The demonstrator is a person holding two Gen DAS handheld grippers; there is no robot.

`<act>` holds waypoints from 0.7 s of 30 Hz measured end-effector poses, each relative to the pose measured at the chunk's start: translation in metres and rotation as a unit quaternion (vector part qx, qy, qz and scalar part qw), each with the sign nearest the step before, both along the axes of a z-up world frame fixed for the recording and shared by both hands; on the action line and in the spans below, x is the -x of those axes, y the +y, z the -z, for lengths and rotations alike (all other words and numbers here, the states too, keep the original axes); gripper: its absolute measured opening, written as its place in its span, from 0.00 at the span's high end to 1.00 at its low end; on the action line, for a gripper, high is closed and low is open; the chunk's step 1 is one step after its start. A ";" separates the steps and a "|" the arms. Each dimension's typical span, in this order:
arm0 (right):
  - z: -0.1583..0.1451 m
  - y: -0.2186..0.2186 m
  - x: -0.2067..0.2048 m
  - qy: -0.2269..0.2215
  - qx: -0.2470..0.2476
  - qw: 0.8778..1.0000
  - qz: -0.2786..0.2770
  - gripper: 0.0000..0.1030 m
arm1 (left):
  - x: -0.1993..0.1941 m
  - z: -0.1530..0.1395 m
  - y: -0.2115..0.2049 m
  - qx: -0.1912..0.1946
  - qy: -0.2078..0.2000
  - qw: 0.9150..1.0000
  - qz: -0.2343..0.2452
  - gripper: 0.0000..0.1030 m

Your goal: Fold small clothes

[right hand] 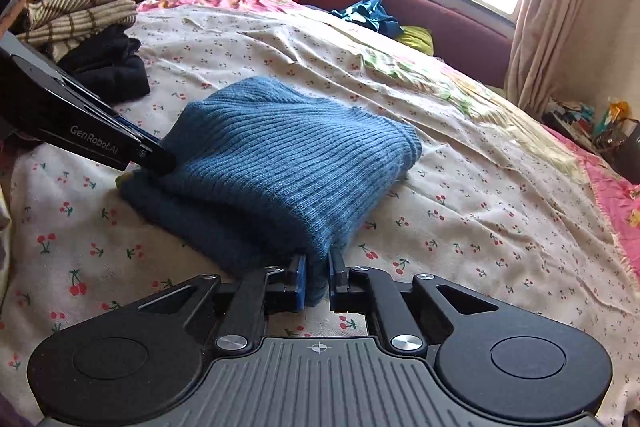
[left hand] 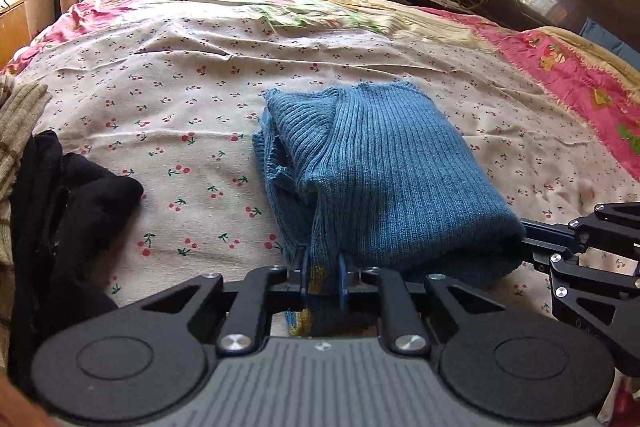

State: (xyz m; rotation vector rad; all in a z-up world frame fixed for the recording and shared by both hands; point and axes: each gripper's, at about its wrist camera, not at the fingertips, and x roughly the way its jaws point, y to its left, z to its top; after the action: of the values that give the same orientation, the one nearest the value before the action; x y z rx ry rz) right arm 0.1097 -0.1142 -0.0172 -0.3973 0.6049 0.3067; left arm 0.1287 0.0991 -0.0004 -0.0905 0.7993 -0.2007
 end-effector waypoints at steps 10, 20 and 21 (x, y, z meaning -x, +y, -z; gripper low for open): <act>-0.005 0.000 0.012 -0.011 -0.001 1.000 -0.017 0.92 | -0.008 0.017 -0.007 -0.005 0.022 1.000 0.018 0.43; 0.014 0.036 0.018 -0.062 0.076 0.993 -0.072 0.75 | -0.029 -0.014 0.027 0.115 0.045 0.992 -0.013 0.73; 0.017 0.039 0.015 -0.067 0.086 0.992 -0.071 0.71 | -0.031 -0.019 0.030 0.127 0.045 0.991 -0.013 0.73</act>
State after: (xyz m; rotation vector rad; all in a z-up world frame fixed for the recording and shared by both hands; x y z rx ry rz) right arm 0.0944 -0.0756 -0.0339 -0.6233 0.4729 0.3618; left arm 0.1597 0.1288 0.0184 -0.3520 0.8580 -0.2740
